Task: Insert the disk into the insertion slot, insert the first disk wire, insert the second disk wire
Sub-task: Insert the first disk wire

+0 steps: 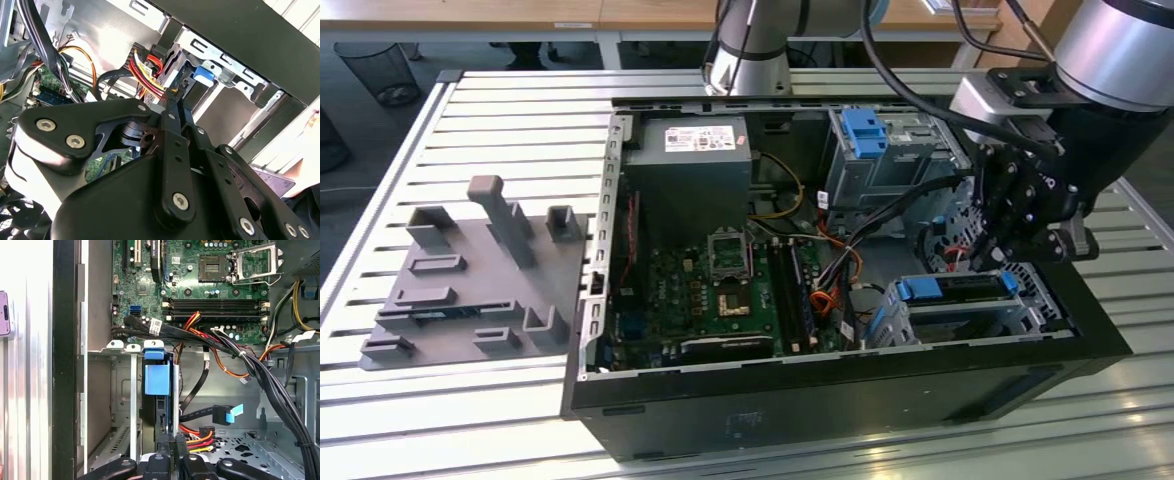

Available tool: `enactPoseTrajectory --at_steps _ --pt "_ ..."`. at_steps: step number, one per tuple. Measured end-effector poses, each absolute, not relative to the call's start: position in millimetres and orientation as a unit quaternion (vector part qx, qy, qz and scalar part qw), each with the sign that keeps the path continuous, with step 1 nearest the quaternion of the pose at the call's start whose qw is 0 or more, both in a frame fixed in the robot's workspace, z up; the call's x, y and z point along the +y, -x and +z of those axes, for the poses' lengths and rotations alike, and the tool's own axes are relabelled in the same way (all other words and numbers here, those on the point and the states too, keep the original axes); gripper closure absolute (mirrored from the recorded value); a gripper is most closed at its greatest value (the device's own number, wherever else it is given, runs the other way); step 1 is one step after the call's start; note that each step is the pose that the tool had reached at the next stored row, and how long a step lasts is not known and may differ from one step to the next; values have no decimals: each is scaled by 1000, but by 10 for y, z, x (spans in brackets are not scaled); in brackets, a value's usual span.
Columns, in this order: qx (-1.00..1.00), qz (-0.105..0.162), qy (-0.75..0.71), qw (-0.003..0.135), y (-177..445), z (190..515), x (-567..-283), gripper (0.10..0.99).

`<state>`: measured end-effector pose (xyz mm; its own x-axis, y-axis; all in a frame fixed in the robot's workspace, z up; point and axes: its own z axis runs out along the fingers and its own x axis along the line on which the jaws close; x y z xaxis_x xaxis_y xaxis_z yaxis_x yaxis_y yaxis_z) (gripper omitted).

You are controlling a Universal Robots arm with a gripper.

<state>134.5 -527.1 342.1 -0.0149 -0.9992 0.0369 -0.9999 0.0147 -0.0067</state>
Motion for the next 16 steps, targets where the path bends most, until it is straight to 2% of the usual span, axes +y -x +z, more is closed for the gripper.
enactPoseTrajectory --at_steps 16 --pt "-712 13 -702 8 -1345 3375 -5324 922"
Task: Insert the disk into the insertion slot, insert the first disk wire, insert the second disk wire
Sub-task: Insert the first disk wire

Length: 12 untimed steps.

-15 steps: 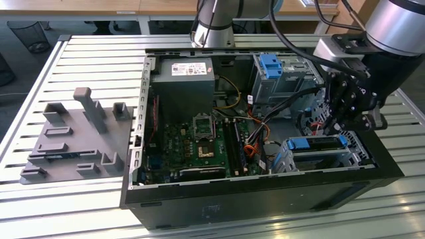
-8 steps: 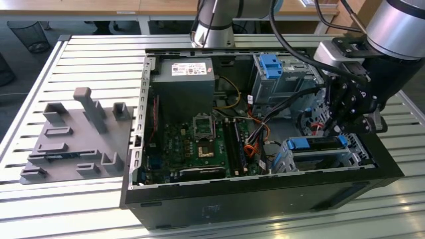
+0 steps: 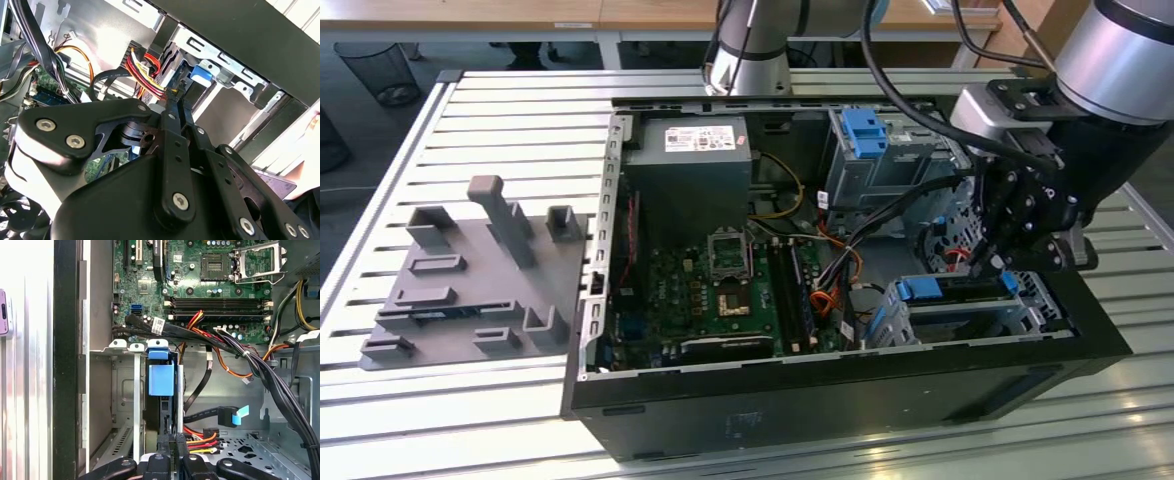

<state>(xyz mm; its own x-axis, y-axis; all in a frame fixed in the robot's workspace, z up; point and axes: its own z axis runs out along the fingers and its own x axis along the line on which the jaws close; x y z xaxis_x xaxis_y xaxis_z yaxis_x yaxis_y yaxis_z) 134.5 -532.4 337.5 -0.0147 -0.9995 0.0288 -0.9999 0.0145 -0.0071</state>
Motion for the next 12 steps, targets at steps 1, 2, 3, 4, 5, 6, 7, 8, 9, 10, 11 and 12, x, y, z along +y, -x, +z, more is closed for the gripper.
enactPoseTrajectory --at_steps 1,2,3,4,5,6,7,8,9,10,11,12 --pt "-712 13 -702 8 -1345 3372 -5325 922" --pt "-712 12 -702 8 -1344 3369 -5326 922" --pt "-712 12 -702 8 -1345 3367 -5328 922" --pt "-712 12 -702 7 -1345 3364 -5330 922" --pt "-712 13 -702 7 -1345 3362 -5336 922" --pt "-712 13 -702 7 -1345 3359 -5342 922" --pt "-712 13 -702 7 -1345 3356 -5345 922" --pt "-712 13 -702 7 -1344 3355 -5346 922" --pt "-712 13 -702 7 -1344 3354 -5346 922" --pt "-712 14 -702 6 -1341 3353 -5346 922" --pt "-712 14 -702 5 -1337 3351 -5347 922" --pt "-712 15 -702 5 -1336 3350 -5347 922"
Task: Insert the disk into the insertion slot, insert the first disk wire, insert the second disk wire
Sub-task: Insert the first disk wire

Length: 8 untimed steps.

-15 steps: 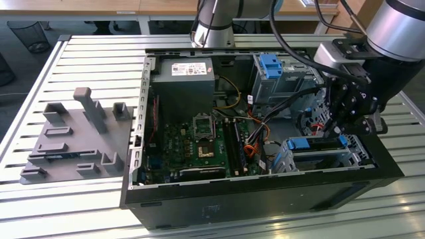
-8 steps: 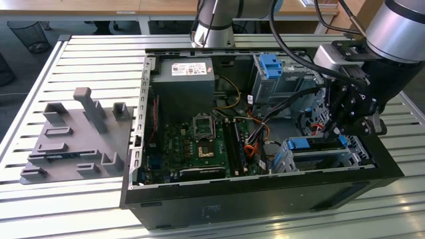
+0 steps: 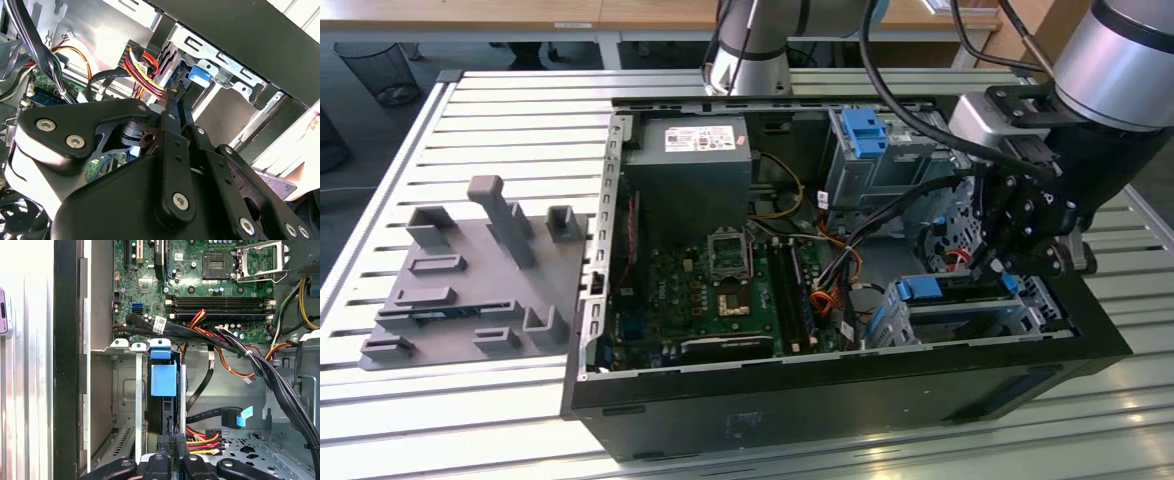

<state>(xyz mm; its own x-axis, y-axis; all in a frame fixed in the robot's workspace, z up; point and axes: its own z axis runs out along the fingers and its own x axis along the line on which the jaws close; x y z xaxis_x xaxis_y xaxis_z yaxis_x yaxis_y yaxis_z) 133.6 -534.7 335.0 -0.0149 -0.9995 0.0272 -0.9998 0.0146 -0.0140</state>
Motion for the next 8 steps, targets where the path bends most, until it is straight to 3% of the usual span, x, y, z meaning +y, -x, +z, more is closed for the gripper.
enactPoseTrajectory --at_steps 8 --pt "-712 15 -702 5 -1336 3340 -5349 922"
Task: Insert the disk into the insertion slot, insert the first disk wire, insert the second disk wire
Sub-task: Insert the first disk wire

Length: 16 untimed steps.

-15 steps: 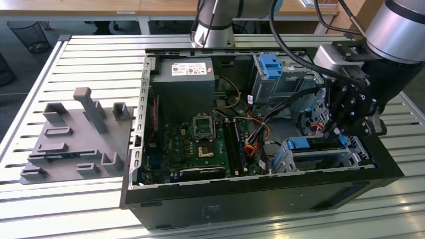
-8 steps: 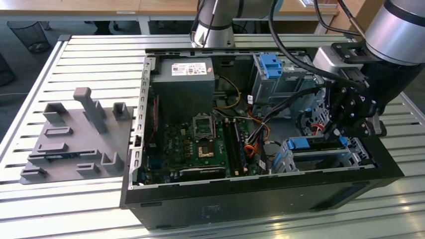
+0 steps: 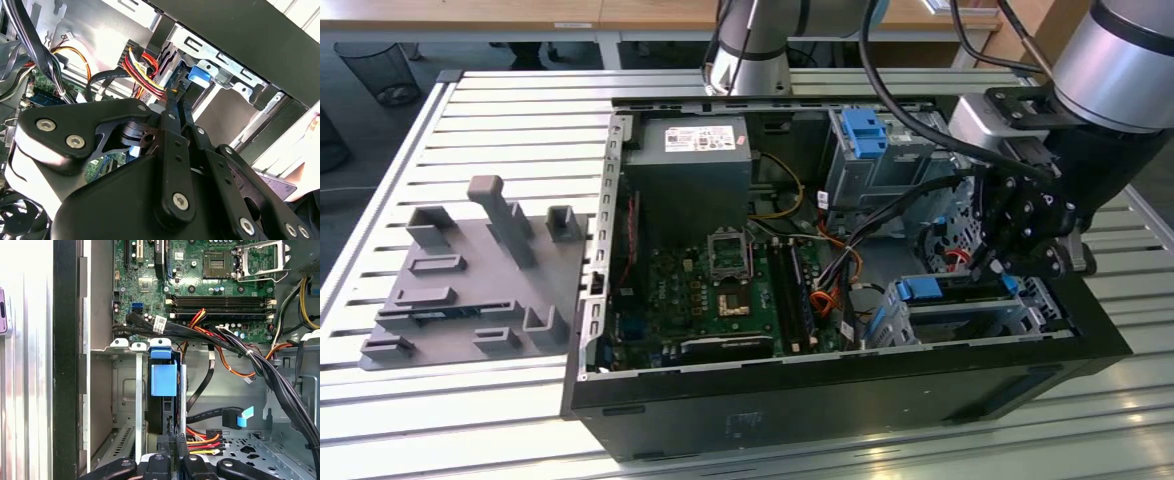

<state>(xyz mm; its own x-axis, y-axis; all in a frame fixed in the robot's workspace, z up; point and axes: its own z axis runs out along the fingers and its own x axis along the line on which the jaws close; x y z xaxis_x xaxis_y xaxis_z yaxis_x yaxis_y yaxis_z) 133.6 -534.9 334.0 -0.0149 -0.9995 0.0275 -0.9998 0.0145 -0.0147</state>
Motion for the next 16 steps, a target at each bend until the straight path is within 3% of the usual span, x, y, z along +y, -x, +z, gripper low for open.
enactPoseTrajectory --at_steps 16 --pt "-712 15 -702 5 -1336 3289 -5349 922"
